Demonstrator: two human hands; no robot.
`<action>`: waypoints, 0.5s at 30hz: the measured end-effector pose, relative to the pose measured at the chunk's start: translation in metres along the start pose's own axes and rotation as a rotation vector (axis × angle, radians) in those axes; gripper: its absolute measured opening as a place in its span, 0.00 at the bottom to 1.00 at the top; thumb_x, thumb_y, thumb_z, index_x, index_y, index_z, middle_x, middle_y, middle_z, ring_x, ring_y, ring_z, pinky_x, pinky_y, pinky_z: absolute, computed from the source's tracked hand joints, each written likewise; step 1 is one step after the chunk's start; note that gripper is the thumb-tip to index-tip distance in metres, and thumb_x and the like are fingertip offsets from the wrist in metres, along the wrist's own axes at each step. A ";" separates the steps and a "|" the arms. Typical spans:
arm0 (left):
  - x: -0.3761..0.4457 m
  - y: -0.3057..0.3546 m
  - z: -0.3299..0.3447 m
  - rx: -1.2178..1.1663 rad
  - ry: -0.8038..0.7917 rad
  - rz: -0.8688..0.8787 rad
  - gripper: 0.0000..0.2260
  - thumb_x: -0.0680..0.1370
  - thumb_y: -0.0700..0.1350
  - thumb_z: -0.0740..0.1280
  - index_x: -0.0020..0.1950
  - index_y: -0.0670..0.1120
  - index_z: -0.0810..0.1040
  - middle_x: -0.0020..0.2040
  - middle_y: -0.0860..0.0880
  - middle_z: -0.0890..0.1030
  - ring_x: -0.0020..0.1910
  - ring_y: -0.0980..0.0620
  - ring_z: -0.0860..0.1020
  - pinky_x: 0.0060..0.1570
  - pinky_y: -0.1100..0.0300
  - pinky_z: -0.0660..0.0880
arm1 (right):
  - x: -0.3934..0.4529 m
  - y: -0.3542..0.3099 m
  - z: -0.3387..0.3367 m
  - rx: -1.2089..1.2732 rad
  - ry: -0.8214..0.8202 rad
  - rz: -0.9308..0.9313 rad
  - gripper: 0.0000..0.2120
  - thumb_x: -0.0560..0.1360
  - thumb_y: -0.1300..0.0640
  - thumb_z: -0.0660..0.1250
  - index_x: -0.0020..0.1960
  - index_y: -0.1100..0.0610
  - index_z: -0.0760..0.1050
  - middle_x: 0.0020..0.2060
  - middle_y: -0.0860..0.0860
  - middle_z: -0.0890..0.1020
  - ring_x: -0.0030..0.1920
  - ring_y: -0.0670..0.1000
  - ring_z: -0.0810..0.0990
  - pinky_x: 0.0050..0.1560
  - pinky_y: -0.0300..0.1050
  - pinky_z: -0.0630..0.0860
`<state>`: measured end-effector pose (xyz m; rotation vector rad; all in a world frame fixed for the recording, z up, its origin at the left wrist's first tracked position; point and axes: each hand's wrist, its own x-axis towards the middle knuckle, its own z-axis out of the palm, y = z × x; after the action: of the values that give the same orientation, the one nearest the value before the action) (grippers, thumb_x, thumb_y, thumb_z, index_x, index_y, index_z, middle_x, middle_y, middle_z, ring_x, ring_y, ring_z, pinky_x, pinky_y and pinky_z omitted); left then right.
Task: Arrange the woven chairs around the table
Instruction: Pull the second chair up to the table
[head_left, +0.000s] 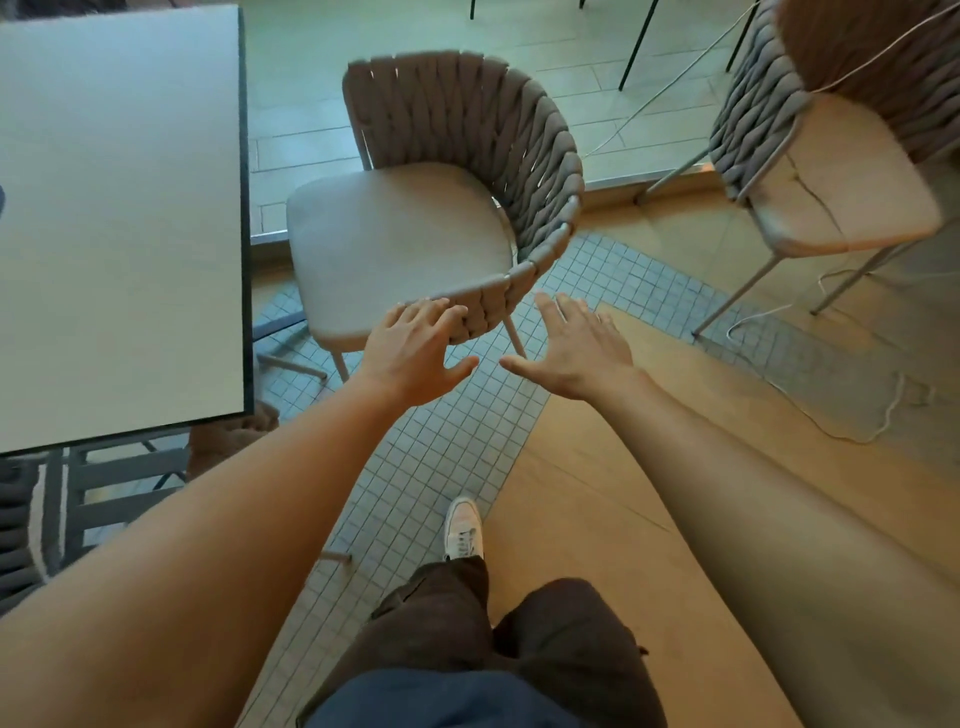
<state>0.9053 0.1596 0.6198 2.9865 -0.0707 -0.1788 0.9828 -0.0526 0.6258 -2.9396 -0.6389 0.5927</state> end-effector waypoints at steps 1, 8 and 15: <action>0.009 0.002 -0.001 -0.003 0.002 0.008 0.30 0.77 0.65 0.63 0.74 0.49 0.68 0.72 0.45 0.73 0.69 0.44 0.72 0.70 0.47 0.66 | 0.007 0.005 -0.004 0.004 -0.003 -0.005 0.51 0.71 0.23 0.59 0.82 0.50 0.46 0.81 0.56 0.54 0.80 0.58 0.51 0.77 0.63 0.51; 0.071 0.018 0.008 -0.005 -0.071 -0.043 0.32 0.78 0.65 0.61 0.76 0.49 0.64 0.73 0.45 0.71 0.70 0.44 0.70 0.72 0.46 0.65 | 0.068 0.052 -0.025 -0.009 -0.006 -0.067 0.51 0.71 0.24 0.59 0.82 0.49 0.43 0.81 0.56 0.54 0.80 0.58 0.51 0.78 0.62 0.50; 0.127 0.042 0.024 -0.007 -0.064 -0.228 0.31 0.78 0.66 0.60 0.76 0.50 0.65 0.74 0.46 0.71 0.71 0.45 0.70 0.72 0.46 0.63 | 0.135 0.099 -0.030 -0.076 -0.019 -0.273 0.51 0.72 0.25 0.60 0.82 0.50 0.43 0.81 0.56 0.53 0.80 0.59 0.50 0.78 0.63 0.49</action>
<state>1.0270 0.1071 0.5878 2.9756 0.2636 -0.2995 1.1457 -0.0868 0.5909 -2.8438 -1.0644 0.5790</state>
